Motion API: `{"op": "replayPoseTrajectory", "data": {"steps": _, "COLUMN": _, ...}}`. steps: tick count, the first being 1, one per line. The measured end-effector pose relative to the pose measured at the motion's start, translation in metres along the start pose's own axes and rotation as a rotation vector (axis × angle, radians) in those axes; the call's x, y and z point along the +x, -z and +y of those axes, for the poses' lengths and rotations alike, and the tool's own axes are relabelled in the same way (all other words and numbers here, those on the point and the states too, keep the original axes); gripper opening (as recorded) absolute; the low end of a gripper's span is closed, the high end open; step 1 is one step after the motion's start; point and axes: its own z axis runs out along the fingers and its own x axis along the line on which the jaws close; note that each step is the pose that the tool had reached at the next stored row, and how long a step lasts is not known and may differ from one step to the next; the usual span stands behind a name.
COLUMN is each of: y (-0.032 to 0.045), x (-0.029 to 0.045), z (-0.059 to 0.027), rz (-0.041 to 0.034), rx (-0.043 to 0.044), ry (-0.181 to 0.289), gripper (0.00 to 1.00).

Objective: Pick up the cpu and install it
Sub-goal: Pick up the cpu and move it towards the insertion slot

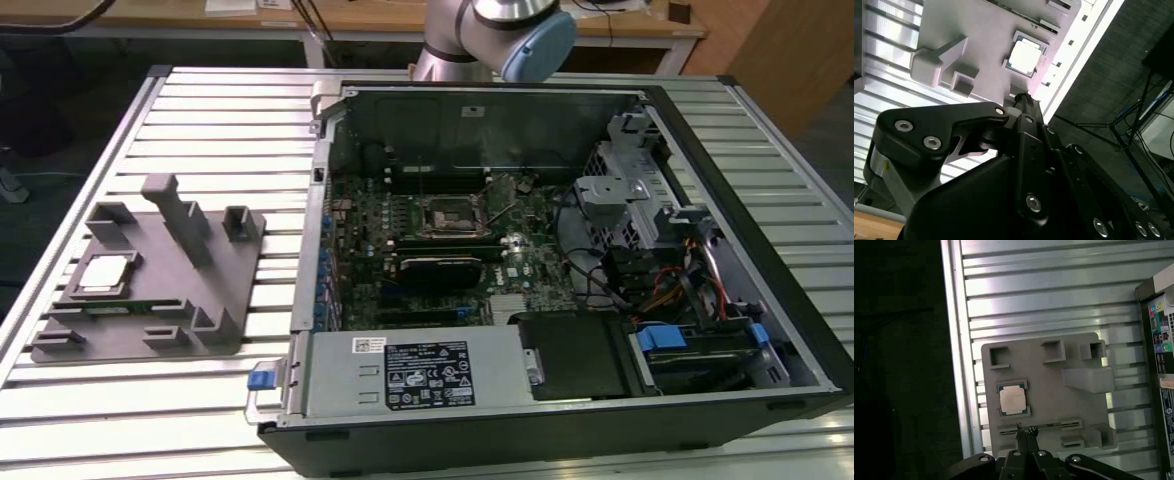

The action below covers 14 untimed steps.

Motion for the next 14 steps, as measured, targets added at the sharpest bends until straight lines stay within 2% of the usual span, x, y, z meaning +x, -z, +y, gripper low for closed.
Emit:
{"op": "replayPoseTrajectory", "data": {"steps": 11, "y": 0.0434, "x": -0.0012, "z": 0.0037, "rz": -0.0006, "rx": 0.0005, "ry": -0.013, "gripper": 0.11}}
{"op": "replayPoseTrajectory", "data": {"steps": 12, "y": 0.0462, "x": -0.0014, "z": 0.004, "rz": -0.0008, "rx": 0.0004, "ry": -0.014, "gripper": 0.11}}
{"op": "replayPoseTrajectory", "data": {"steps": 14, "y": 0.0453, "x": -0.0013, "z": 0.0039, "rz": -0.0008, "rx": 0.0004, "ry": -0.014, "gripper": 0.11}}
